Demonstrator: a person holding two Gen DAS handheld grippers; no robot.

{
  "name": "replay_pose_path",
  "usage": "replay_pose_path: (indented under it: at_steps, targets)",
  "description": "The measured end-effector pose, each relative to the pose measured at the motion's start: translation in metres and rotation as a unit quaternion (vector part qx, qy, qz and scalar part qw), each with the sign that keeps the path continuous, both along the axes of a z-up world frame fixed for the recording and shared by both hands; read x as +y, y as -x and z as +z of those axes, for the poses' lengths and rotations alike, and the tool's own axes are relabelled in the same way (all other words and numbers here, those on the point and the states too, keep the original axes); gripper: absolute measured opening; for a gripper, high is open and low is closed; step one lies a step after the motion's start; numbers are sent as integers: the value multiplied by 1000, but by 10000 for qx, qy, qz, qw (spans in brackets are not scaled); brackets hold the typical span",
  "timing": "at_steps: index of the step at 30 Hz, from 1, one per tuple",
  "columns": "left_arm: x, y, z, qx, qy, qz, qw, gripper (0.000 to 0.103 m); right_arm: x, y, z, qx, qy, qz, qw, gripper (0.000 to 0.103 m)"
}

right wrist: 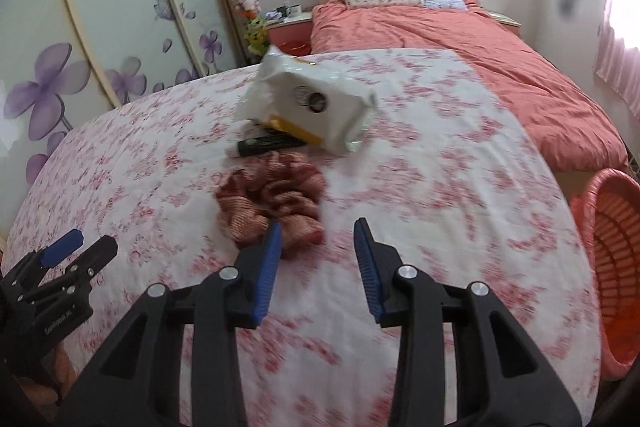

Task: Collect trash
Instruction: 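Grasp the brown plaid scrunchie with the right tool, then grasp the white snack bag with the left tool while the right tool holds the scrunchie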

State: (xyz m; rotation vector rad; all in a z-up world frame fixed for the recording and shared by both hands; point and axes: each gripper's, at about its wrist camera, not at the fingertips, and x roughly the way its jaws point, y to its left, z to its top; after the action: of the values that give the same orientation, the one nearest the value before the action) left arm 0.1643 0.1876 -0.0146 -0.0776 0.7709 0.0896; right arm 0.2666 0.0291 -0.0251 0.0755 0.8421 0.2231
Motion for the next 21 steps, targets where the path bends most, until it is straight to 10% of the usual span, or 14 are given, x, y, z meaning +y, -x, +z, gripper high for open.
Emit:
replay_pose_path:
  at_steps: [8,14,21]
  targets:
    - [13,-4,-6,88,116,15,9999,74,21,-23,-19,192,259,-9,9995,36]
    - [5,-11,-7,119,161,-85,9998,74,19,-22,-24,195,330,125,9992,11]
    - [-16,-18,-3,95,166,-312,9993,74,0,-12,-16,32,169,67,9998,7]
